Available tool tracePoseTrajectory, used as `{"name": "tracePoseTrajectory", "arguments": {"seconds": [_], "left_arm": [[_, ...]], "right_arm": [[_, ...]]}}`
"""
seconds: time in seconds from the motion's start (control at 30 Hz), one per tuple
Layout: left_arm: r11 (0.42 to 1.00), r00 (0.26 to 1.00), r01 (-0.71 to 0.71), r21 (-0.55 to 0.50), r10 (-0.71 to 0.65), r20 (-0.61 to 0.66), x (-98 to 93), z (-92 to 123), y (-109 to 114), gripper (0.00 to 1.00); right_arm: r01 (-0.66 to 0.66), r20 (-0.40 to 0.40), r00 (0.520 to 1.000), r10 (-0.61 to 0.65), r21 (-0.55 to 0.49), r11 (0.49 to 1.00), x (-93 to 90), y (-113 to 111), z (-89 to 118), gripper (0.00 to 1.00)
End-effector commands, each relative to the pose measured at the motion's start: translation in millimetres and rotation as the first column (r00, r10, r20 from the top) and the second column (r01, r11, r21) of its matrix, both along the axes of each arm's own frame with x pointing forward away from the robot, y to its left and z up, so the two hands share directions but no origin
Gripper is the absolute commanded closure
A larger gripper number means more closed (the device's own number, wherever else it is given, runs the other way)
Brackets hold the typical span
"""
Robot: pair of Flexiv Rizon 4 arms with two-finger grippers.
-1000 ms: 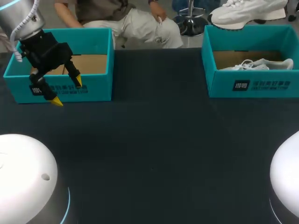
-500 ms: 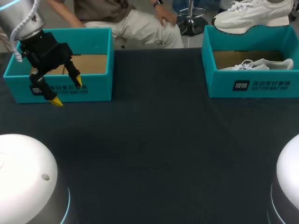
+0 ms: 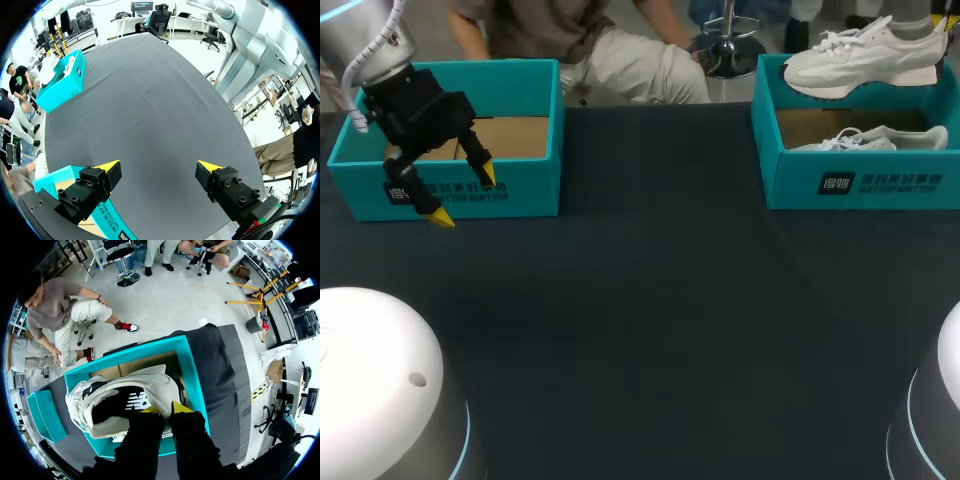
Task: Take the shoe out of the shoebox, open the shoe tongue, remove and reinsert the insole, then place the shoe into the shoebox
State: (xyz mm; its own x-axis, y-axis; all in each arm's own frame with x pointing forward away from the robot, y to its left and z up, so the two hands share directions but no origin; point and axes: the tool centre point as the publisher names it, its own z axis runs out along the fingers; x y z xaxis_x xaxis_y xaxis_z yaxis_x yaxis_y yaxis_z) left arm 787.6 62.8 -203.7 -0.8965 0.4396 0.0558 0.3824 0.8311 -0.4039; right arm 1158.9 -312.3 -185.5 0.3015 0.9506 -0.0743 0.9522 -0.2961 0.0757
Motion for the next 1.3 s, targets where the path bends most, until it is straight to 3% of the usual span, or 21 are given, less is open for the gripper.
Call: {"name": "tracePoseTrajectory", "arguments": {"seconds": [0.03, 0.77, 1.3], "left_arm": [[1.0, 1.0, 0.0, 0.002, 0.0, 0.001, -0.1, 0, 0, 0.0], [1.0, 1.0, 0.0, 0.002, 0.0, 0.001, -0.1, 0, 0, 0.0], [1.0, 1.0, 0.0, 0.002, 0.0, 0.001, -0.1, 0, 0, 0.0]], "right_arm": [[0.0, 0.039, 0.999, 0.0, -0.005, 1.0, -3.4, 0, -13, 1.0], [0.031, -0.002, 1.0, -0.031, 0.016, 0.999, -9.5, 0, -84, 1.0], [0.035, 0.008, 0.999, -0.036, 0.022, 0.999, -9.0, -4, -122, 1.0]]}}
